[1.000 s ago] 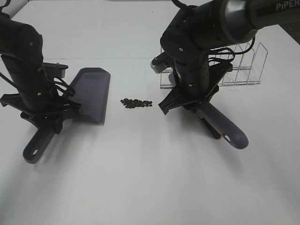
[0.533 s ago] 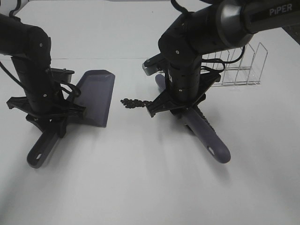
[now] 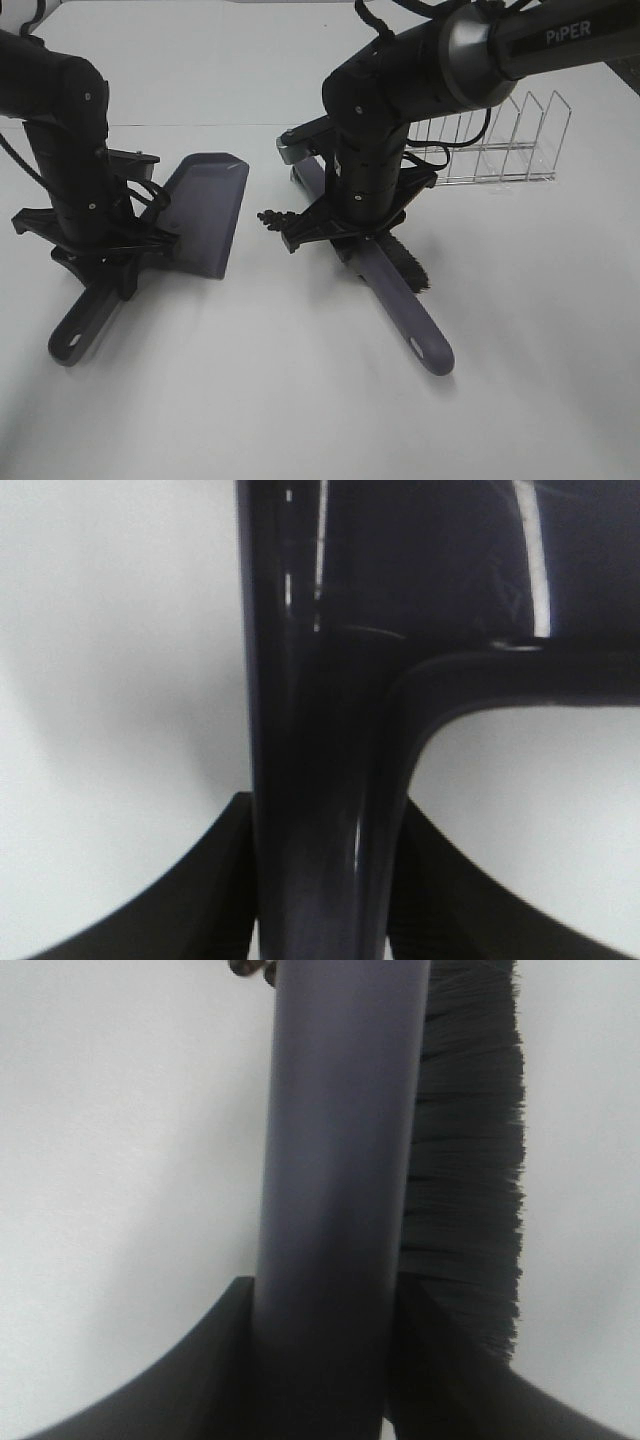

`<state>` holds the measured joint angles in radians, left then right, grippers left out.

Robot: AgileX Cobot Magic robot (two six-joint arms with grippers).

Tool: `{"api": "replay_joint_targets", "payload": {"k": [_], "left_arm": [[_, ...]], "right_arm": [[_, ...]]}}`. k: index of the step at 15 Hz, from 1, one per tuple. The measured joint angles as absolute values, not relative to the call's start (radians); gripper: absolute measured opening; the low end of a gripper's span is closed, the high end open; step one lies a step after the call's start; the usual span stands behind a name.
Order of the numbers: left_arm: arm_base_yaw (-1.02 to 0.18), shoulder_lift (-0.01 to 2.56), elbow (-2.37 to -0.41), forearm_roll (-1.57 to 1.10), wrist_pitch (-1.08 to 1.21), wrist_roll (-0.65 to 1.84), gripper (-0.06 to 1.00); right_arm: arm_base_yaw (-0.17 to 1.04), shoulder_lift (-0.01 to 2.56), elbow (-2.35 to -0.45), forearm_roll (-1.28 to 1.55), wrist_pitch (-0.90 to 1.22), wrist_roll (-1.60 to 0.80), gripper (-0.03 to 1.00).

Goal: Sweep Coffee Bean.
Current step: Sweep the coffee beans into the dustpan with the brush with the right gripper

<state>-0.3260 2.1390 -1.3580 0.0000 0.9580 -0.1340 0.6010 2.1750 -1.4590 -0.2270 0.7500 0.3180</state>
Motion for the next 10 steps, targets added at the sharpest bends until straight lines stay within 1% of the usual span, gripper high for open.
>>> {"api": "replay_joint_targets", "payload": {"k": [5, 7, 10], "left_arm": [[-0.326, 2.16, -1.359, -0.008, 1.006, -0.119, 0.33], [-0.326, 2.18, -1.368, -0.02, 1.052, -0.09, 0.33], [-0.326, 2.182, -1.371, -0.028, 1.059, -0.085, 0.33]], "right_arm": [[0.602, 2.196, -1.535, -0.126, 0.742, 0.238, 0.29], [0.602, 2.244, -1.61, -0.08, 0.787, 0.185, 0.29], [0.602, 2.319, -1.739, -0.024, 0.879, 0.132, 0.29]]}}
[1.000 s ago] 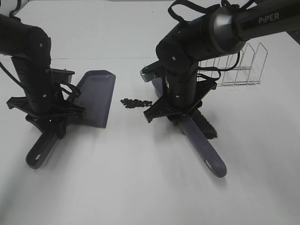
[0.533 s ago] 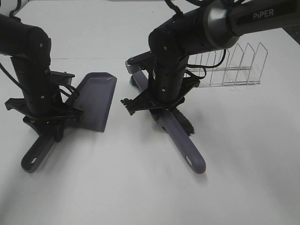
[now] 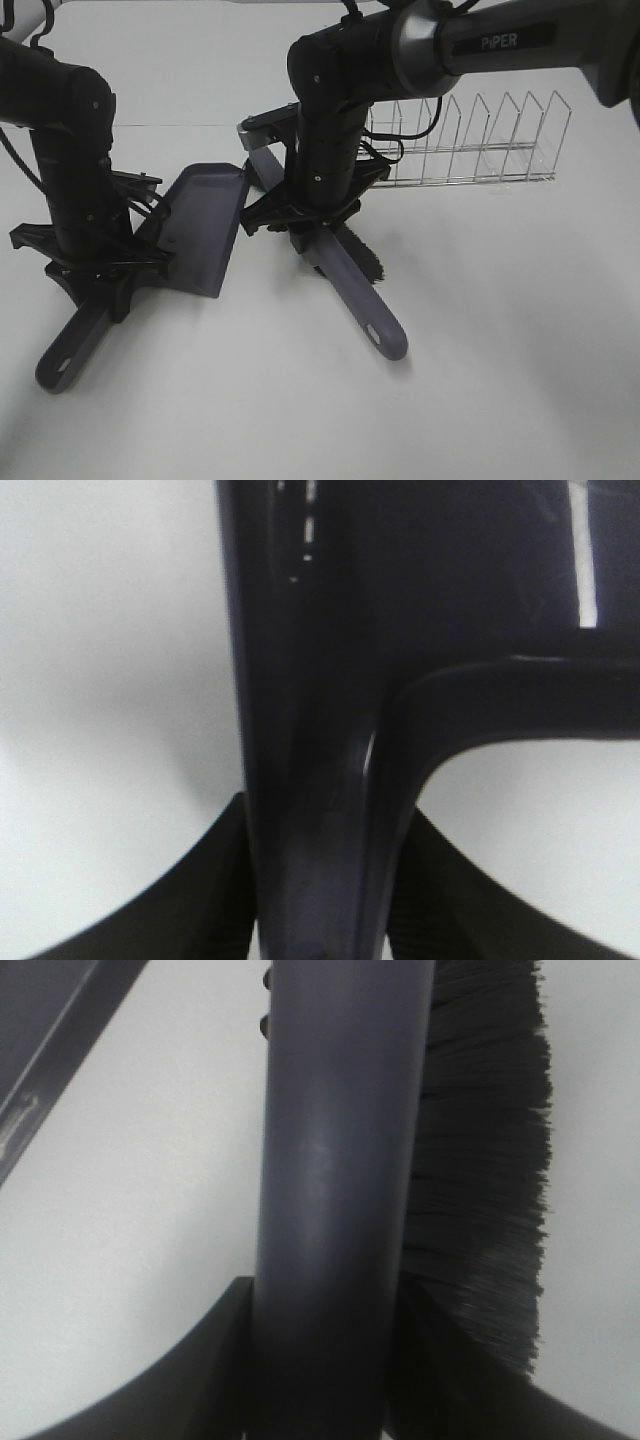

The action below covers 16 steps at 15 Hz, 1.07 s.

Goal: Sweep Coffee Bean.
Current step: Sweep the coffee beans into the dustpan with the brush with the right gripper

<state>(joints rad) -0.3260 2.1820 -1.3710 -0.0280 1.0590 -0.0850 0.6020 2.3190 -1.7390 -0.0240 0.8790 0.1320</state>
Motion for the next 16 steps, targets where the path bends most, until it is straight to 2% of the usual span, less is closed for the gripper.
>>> {"api": "replay_joint_targets", "payload": {"k": [4, 16], "left_arm": [[-0.326, 2.182, -1.371, -0.045, 1.063, -0.083, 0.33], [-0.326, 2.182, -1.371, -0.05, 1.063, -0.083, 0.33]], "right_arm": [[0.602, 2.342, -1.835, 0.061, 0.873, 0.055, 0.29], [0.602, 2.352, -1.836, 0.343, 0.619, -0.071, 0.29]]}}
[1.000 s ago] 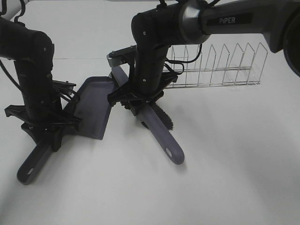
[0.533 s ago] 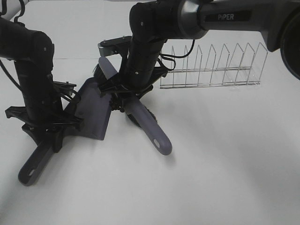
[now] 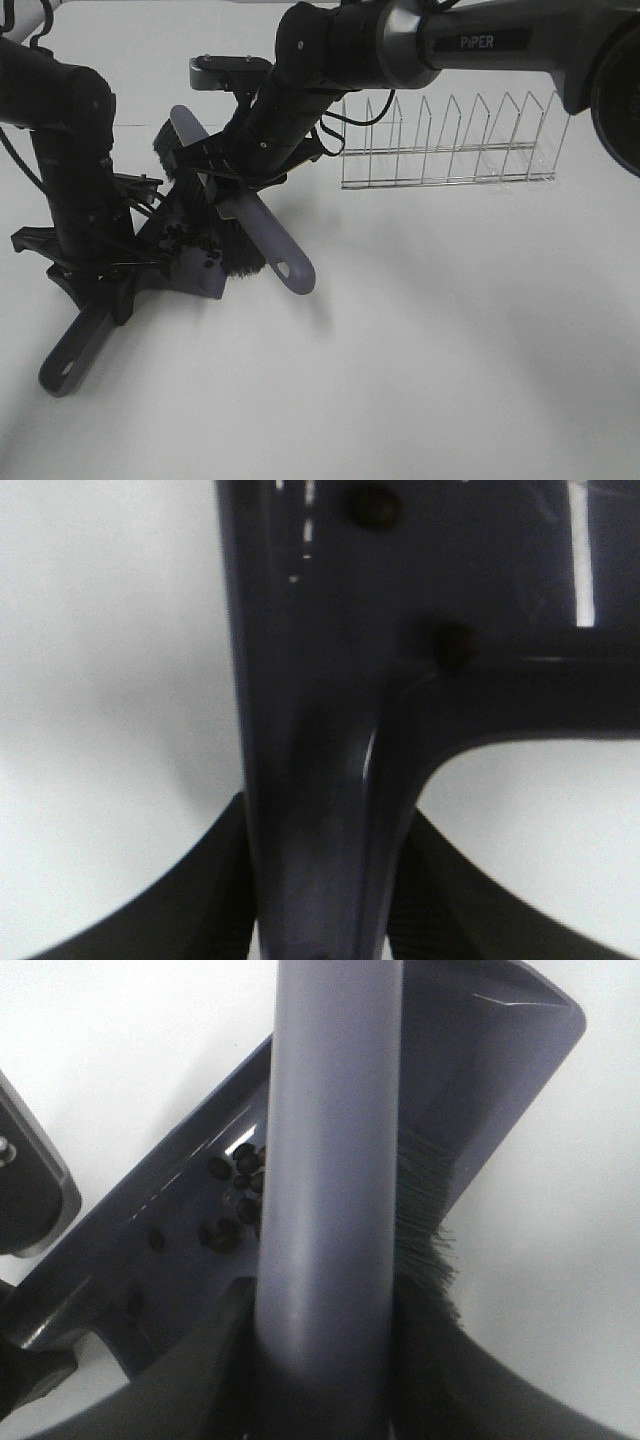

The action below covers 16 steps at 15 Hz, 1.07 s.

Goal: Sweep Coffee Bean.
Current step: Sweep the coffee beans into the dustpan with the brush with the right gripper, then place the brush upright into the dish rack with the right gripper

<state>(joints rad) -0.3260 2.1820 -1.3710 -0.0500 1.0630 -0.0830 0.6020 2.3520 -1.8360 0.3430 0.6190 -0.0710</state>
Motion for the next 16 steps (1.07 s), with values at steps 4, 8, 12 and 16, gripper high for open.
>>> {"api": "replay_joint_targets", "payload": {"k": [4, 8, 12, 16], "left_arm": [[-0.326, 2.182, -1.371, -0.051, 1.063, -0.082, 0.33], [-0.326, 2.182, -1.371, -0.052, 1.065, -0.082, 0.33], [-0.326, 2.182, -1.371, -0.053, 1.065, -0.08, 0.33], [-0.326, 2.182, -1.371, -0.053, 1.065, -0.08, 0.33]], "right_arm": [[0.602, 2.352, -1.836, 0.345, 0.595, -0.092, 0.29], [0.602, 2.35, -1.849, 0.348, 0.593, -0.117, 0.29], [0.602, 2.343, -1.902, 0.35, 0.616, -0.139, 0.29], [0.602, 2.342, -1.997, 0.283, 0.71, -0.16, 0.29]]}}
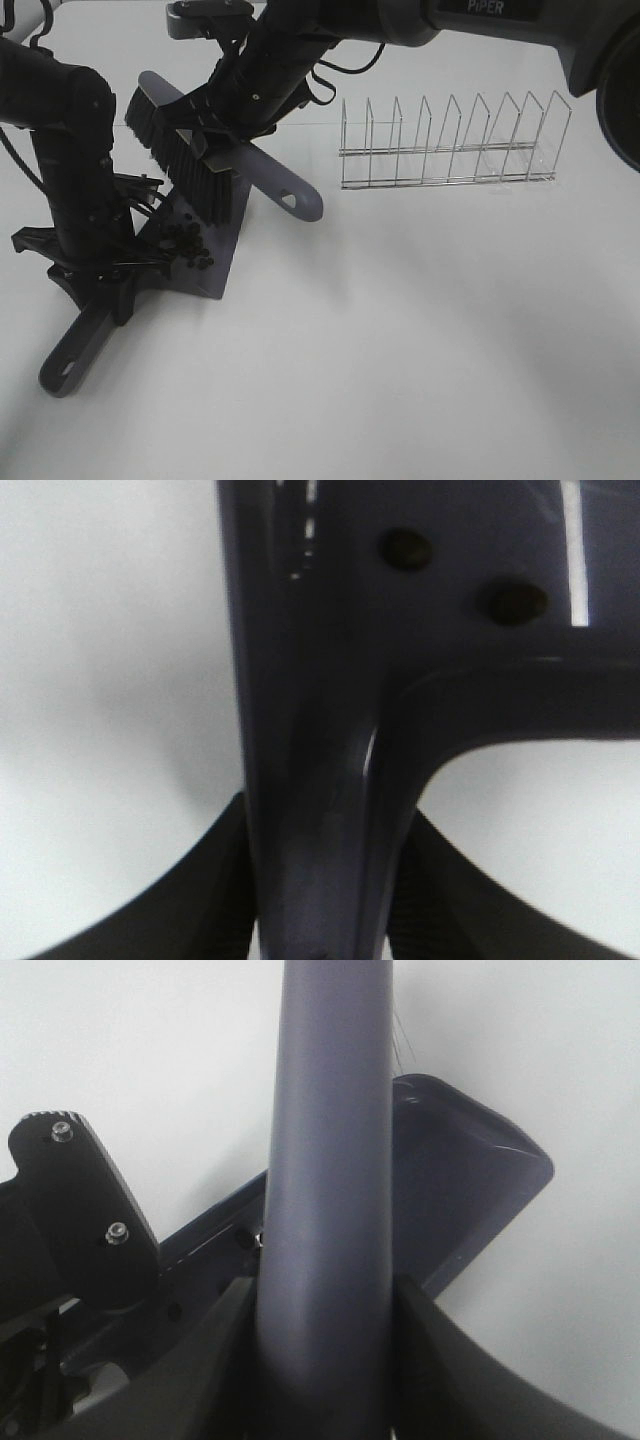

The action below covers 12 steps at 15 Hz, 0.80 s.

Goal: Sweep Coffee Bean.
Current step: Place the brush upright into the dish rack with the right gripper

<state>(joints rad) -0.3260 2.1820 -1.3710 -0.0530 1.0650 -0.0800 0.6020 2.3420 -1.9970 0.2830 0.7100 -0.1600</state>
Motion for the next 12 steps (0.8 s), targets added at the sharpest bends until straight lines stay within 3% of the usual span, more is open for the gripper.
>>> {"api": "replay_joint_targets", "payload": {"k": [8, 12], "left_arm": [[-0.326, 2.182, -1.371, -0.053, 1.065, -0.08, 0.33], [-0.326, 2.182, -1.371, -0.057, 1.065, -0.08, 0.33]], "right_arm": [[0.596, 2.257, -2.075, -0.018, 0.811, 0.037, 0.29], [0.471, 2.149, -2.077, -0.065, 0.936, 0.141, 0.29]]}}
